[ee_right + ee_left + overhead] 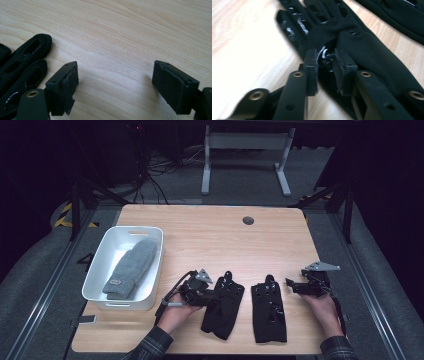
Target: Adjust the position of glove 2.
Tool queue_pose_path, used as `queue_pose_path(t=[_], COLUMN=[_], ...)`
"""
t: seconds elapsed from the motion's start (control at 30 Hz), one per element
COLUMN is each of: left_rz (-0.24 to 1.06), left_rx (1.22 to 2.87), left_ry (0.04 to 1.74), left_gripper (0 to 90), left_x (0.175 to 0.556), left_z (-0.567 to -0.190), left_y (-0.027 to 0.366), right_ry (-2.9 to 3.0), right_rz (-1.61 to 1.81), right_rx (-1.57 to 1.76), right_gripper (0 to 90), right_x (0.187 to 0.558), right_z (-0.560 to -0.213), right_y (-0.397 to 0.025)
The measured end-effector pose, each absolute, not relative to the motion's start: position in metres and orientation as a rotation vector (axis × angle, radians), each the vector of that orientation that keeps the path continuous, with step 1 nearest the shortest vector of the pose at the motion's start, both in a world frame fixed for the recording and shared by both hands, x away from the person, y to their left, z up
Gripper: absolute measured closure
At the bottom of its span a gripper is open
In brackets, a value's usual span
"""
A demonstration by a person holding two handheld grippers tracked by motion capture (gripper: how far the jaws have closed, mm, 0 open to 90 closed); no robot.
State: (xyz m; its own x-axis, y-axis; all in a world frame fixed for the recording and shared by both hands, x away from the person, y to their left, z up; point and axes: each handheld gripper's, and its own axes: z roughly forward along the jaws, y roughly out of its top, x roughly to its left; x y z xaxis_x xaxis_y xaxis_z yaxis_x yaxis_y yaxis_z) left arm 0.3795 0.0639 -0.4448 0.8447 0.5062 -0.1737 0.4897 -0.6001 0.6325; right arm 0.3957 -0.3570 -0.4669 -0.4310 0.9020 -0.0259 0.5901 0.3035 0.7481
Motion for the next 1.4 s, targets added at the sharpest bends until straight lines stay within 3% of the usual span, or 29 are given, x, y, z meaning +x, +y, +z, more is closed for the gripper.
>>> queue_pose_path(t=[0.2,0.33,0.47,0.73,0.93,1.0,1.03,1.27,1.33,1.4], left_rz=[-0.005,0.003,0.002,0.007,-0.006,-0.031,-0.039,-0.063,-0.067,-0.069], left_rx=[2.279,2.281,2.280,2.281,2.256,2.231,2.219,2.165,2.160,2.158], left_ry=[0.768,0.778,0.783,0.793,0.807,0.811,0.814,0.827,0.825,0.821], left_gripper=[62.3,63.2,67.2,86.0,87.9,88.0,88.0,88.0,88.0,88.0], left_x=[0.384,0.383,0.383,0.382,0.384,0.387,0.387,0.391,0.391,0.391], left_z=[-0.451,-0.455,-0.458,-0.459,-0.459,-0.457,-0.456,-0.453,-0.452,-0.452], left_y=[0.070,0.063,0.059,0.054,0.056,0.059,0.060,0.068,0.069,0.070], right_ry=[2.130,2.131,2.130,2.132,2.133,2.137,2.137,2.216,2.273,2.358], right_rz=[0.938,0.938,0.939,0.938,0.938,0.951,0.951,1.087,1.114,1.125], right_rx=[1.327,1.327,1.327,1.326,1.322,1.311,1.311,1.282,1.255,1.191], right_gripper=[21.8,21.9,21.9,21.9,23.0,31.6,31.6,80.9,88.3,90.0], right_x=[0.396,0.396,0.396,0.396,0.395,0.392,0.392,0.374,0.365,0.352], right_z=[-0.467,-0.467,-0.467,-0.467,-0.467,-0.466,-0.466,-0.447,-0.445,-0.443], right_y=[-0.357,-0.357,-0.357,-0.357,-0.357,-0.358,-0.358,-0.359,-0.357,-0.350])
